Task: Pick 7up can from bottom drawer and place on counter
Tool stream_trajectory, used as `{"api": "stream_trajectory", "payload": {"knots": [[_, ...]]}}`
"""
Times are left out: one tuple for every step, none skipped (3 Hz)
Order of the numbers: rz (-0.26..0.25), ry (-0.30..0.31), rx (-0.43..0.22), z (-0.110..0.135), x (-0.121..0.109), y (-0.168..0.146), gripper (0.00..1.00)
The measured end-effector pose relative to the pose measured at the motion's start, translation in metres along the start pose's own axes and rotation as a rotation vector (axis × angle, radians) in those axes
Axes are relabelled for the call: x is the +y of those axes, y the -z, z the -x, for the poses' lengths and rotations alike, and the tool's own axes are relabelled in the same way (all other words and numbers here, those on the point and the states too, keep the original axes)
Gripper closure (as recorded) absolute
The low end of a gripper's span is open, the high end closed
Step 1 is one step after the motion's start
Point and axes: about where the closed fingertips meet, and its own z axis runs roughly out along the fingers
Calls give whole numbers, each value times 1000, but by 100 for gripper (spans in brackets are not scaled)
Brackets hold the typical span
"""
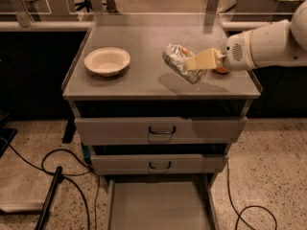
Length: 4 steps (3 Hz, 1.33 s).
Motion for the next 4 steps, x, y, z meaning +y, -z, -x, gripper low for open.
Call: {"api": "stream_trajectory", "payload": {"knots": [[17, -11, 2, 33, -10, -7, 100], [18, -14, 18, 60, -21, -17, 100], [13, -21, 62, 67, -33, -36, 100], [15, -36, 95, 69, -45, -57, 100]]}}
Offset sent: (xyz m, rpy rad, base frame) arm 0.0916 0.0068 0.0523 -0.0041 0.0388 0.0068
